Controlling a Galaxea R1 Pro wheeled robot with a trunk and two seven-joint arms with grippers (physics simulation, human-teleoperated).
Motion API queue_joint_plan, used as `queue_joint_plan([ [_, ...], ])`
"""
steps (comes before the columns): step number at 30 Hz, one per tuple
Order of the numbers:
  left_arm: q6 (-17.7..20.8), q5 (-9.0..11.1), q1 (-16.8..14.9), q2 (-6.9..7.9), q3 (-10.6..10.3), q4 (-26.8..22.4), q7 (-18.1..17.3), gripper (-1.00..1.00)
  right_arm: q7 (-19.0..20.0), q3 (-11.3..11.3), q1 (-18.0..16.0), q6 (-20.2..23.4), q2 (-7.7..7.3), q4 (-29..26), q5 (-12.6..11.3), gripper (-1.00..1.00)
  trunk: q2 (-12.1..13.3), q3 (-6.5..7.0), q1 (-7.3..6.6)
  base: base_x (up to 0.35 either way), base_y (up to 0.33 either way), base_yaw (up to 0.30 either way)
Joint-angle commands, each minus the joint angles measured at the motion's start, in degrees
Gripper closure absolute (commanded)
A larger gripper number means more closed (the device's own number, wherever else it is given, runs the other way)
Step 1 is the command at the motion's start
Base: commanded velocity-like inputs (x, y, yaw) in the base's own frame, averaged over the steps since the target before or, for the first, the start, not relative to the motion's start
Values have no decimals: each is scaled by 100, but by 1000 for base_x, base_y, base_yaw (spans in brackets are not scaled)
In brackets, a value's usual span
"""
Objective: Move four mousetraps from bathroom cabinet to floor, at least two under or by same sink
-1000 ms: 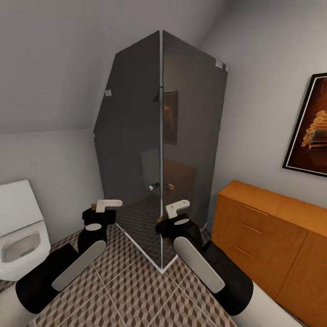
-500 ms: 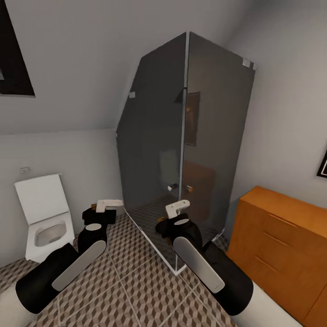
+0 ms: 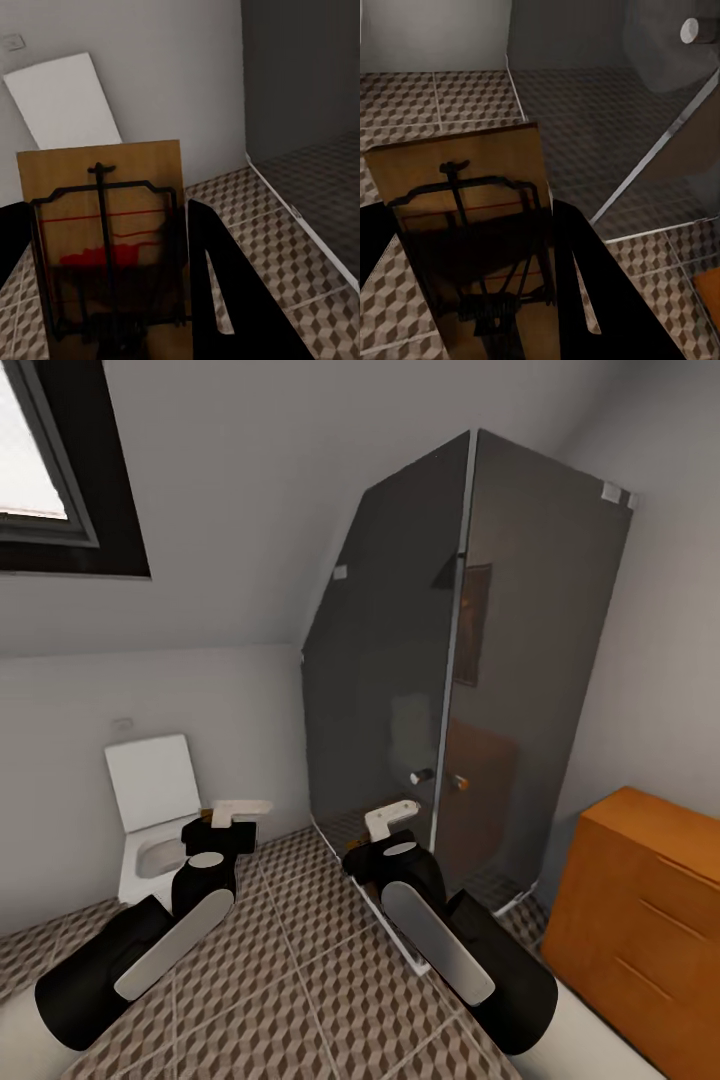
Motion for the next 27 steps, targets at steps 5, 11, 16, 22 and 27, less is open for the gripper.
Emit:
queue_joint_plan([
  [5,54,14,-6,-2,-17,-4,51,100,-60,9,-4,28,3,-4,-63,100,-5,9,3,0,0,281],
  [11,54,13,-5,-4,-19,-3,51,100,-60,114,-6,28,5,-3,-61,100,-5,24,3,0,0,281],
  [16,54,13,-8,-7,-15,-3,51,100,-60,226,-7,28,8,1,-60,100,-5,36,3,0,0,284],
  [22,54,18,-7,-12,-15,3,51,100,-53,267,-4,-53,1,11,-59,100,-5,43,3,0,0,287],
  [27,54,16,-6,-13,-13,5,51,100,-51,282,-7,-105,0,20,-59,100,-5,44,3,0,0,289],
])
